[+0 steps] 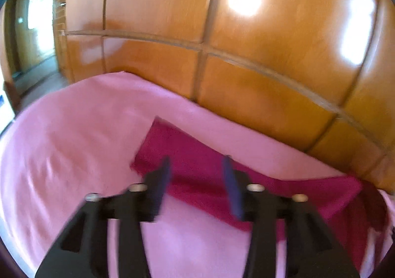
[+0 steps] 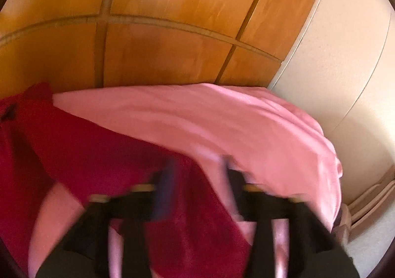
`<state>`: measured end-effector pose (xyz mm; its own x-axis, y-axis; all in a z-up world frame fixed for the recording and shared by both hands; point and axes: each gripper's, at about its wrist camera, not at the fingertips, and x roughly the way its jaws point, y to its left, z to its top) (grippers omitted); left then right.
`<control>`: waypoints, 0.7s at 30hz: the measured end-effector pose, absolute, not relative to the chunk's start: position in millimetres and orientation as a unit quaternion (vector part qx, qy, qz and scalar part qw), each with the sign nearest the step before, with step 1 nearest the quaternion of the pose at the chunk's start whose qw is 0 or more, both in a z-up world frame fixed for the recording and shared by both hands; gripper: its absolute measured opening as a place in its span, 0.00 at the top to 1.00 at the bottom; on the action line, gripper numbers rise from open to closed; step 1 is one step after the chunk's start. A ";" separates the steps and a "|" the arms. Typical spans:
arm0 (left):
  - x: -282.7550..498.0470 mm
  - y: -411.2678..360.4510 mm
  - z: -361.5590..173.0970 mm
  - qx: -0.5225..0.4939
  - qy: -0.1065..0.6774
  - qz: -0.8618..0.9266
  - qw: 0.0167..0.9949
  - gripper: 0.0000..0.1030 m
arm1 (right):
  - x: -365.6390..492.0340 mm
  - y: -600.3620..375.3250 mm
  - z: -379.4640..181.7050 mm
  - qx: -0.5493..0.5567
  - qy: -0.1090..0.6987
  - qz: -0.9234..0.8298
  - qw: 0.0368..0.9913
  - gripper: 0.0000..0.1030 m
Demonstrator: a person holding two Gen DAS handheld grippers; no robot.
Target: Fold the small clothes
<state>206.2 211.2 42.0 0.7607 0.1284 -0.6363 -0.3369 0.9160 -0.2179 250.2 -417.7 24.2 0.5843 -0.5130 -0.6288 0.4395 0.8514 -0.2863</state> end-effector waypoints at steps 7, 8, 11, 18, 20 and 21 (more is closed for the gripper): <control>148.9 152.0 -17.7 -0.239 0.397 -0.101 0.881 0.55 | 185.3 -356.6 10.8 0.130 0.421 -0.019 0.897 0.38; 144.4 141.7 -28.4 -0.252 0.408 -0.129 0.868 0.55 | 179.0 -348.4 2.1 0.159 0.437 0.017 0.885 0.38; 136.3 109.0 -58.1 -0.290 0.438 -0.190 0.830 0.55 | 165.9 -323.1 -30.6 0.234 0.482 0.091 0.840 0.39; 131.6 60.6 -81.0 -0.357 0.444 -0.255 0.781 0.63 | 163.6 -292.1 -41.3 0.292 0.485 0.146 0.811 0.59; 128.4 47.1 -79.0 -0.353 0.450 -0.269 0.775 0.86 | 167.4 -281.7 -35.4 0.263 0.490 0.157 0.816 0.69; 127.8 45.2 -75.1 -0.339 0.448 -0.268 0.782 0.90 | 168.5 -274.9 -31.8 0.250 0.492 0.161 0.818 0.77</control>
<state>127.8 45.2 -75.1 0.4540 -0.7237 -0.5198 0.1159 0.6264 -0.7708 168.5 -274.9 -31.8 0.4637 0.5091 -0.7251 -0.0169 0.8233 0.5673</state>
